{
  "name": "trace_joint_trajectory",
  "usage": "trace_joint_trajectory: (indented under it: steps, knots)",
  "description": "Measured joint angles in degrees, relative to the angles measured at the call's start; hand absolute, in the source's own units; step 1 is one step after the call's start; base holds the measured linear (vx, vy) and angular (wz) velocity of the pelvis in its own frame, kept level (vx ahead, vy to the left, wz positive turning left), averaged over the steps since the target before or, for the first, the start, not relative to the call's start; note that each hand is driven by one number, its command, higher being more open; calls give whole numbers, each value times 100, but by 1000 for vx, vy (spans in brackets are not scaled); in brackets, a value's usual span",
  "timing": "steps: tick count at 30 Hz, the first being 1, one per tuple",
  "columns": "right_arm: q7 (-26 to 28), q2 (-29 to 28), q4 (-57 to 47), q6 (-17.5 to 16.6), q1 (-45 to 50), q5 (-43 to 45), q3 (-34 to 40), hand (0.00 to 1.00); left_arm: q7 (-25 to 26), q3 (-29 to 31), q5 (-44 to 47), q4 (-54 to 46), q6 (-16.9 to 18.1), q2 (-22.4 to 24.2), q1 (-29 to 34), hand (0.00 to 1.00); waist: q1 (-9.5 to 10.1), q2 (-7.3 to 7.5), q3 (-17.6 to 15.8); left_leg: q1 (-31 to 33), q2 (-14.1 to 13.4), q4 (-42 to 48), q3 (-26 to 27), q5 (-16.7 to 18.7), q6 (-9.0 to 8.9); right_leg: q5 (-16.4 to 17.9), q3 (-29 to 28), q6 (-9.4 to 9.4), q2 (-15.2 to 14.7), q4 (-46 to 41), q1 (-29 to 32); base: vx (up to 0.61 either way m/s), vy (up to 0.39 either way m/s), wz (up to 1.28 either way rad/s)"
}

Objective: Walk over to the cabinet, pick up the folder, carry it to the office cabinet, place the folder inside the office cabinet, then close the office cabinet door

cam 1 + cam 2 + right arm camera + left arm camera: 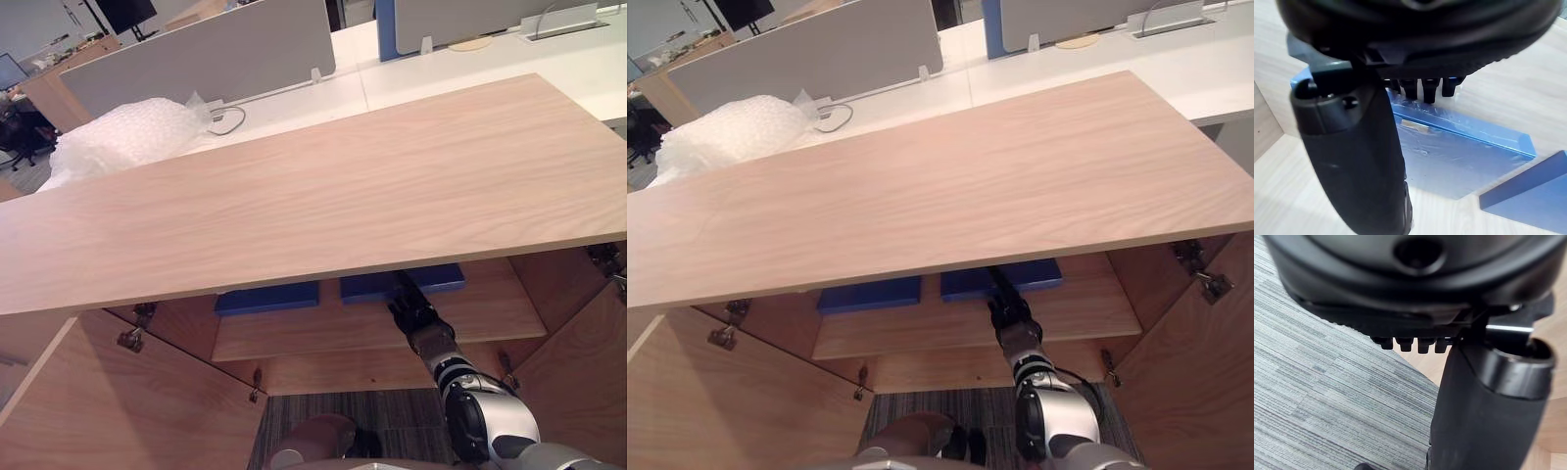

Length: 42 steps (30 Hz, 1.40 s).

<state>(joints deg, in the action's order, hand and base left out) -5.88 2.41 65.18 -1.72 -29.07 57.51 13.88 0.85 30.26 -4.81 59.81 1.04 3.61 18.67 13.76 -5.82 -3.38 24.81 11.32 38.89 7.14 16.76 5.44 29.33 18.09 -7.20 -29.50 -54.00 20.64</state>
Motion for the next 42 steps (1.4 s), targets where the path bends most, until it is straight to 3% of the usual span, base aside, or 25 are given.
trace_joint_trajectory:
  steps: [4,11,16,27,31,36,42]
  knots:
    - [395,45,169,-116,295,608,-8,100,-32,0,31,170,36,2,132,100,-15,16,31,-158,-32,-153,26,-15,-21,-56,-33,4,76,156,-100,54,-55,-10]
    - [927,384,456,-48,414,609,-461,100,-185,-28,32,356,142,11,289,100,-68,22,27,-161,-24,-184,29,-20,-24,-70,-54,-12,88,184,-87,35,-54,-1]
    - [1440,855,608,208,416,235,-1107,100,-384,-183,30,452,232,-24,369,100,-78,26,23,-124,28,-180,20,-38,-8,-76,-56,-27,41,157,-57,21,-52,4]
    - [2519,1717,690,387,156,-1826,-2418,100,-884,-1006,-162,321,376,-371,318,100,-142,84,-163,209,39,191,-52,-19,13,-52,2,-27,-19,-112,123,-7,-49,7]
    - [2834,1890,766,251,-124,-3668,-2805,100,-997,-1188,-351,253,381,-433,298,100,-159,126,-232,246,-1,322,-55,32,-8,-45,-10,-12,4,-186,122,-39,-50,-1]
    - [2739,1878,753,14,-420,-5561,-2928,100,-1018,-1433,-520,163,325,-489,291,100,-149,175,-256,284,-24,370,-56,33,-8,-50,-13,-15,21,-214,126,-14,-60,0]
    - [2313,1719,640,-150,-605,-6955,-3152,100,-990,-1722,-593,105,316,-546,286,100,-135,260,-314,313,-77,413,-73,39,-18,-66,1,-23,90,-201,128,31,-65,-1]
